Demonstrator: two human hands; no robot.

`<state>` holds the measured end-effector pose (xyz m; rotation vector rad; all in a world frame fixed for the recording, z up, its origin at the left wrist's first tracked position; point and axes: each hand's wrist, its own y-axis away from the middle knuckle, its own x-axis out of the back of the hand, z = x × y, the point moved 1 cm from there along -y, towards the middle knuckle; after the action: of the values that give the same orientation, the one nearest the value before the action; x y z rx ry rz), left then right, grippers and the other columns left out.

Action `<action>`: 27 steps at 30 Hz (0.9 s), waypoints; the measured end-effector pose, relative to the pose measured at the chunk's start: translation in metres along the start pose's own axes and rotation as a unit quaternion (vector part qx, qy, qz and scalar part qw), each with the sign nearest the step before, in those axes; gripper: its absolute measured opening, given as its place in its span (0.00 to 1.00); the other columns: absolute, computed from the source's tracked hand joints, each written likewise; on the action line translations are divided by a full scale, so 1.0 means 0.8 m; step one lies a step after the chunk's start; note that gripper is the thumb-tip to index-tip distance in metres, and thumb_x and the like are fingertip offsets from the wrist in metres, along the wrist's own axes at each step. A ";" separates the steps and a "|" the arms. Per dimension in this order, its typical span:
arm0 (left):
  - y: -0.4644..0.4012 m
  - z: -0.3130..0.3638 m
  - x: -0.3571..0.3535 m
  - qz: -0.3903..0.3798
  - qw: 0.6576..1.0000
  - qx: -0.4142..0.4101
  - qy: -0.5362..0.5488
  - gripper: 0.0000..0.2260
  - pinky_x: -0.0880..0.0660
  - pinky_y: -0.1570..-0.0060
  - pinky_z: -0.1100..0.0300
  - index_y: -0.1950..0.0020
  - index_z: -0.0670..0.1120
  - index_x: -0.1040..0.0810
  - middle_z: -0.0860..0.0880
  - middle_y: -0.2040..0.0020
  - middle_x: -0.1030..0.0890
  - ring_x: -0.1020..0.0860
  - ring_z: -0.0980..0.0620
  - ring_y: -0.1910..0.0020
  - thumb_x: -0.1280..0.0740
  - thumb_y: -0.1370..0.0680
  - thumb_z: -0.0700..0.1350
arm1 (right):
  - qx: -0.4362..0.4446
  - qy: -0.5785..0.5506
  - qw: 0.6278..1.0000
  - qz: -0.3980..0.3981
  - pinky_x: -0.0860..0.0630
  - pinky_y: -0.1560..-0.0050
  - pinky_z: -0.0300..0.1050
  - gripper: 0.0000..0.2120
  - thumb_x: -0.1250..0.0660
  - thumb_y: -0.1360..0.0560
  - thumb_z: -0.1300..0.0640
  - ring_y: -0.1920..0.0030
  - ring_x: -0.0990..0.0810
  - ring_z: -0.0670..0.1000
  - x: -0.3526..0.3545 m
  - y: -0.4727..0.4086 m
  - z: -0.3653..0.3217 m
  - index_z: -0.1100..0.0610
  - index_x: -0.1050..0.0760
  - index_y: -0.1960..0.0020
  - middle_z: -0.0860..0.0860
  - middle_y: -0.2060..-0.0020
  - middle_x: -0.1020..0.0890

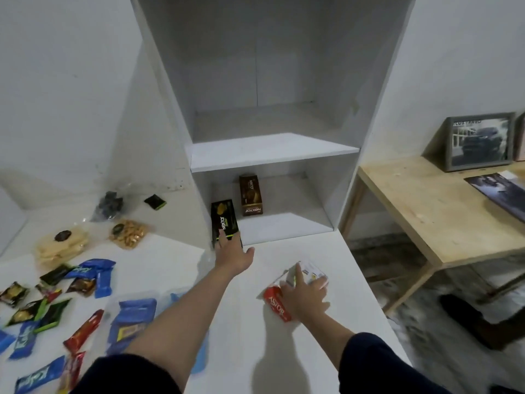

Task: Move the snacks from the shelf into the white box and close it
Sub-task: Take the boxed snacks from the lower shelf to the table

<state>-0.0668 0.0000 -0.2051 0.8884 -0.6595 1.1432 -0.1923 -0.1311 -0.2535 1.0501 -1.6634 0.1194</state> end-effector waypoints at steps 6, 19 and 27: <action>-0.077 0.010 0.001 0.030 0.994 0.041 -0.095 0.39 0.49 0.28 0.47 0.23 0.50 0.52 0.37 0.24 0.57 0.53 0.37 0.25 0.37 0.26 0.62 | 0.006 0.088 0.995 0.042 0.47 0.31 0.66 0.38 0.46 0.30 0.29 0.28 0.52 0.70 0.002 -0.055 -0.005 0.52 0.44 0.29 0.65 0.25 0.57; -0.129 0.045 -0.012 0.032 0.985 0.151 -0.074 0.37 0.32 0.46 0.54 0.27 0.49 0.44 0.36 0.36 0.37 0.35 0.38 0.37 0.29 0.32 0.50 | 0.177 0.084 0.972 0.131 0.25 0.43 0.59 0.25 0.39 0.33 0.35 0.33 0.35 0.71 0.016 -0.103 0.044 0.46 0.32 0.41 0.65 0.28 0.38; -0.138 0.047 -0.015 0.140 0.965 0.208 0.076 0.36 0.27 0.43 0.49 0.33 0.42 0.41 0.36 0.35 0.37 0.36 0.37 0.36 0.27 0.34 0.51 | 0.223 0.057 0.965 0.129 0.24 0.47 0.58 0.24 0.35 0.34 0.37 0.32 0.36 0.70 0.015 -0.110 0.046 0.45 0.29 0.41 0.63 0.27 0.38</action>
<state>0.0351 -0.0554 -0.2240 1.0683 -0.4303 1.6260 -0.1591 -0.2111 -0.2948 1.1223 -1.7008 0.7414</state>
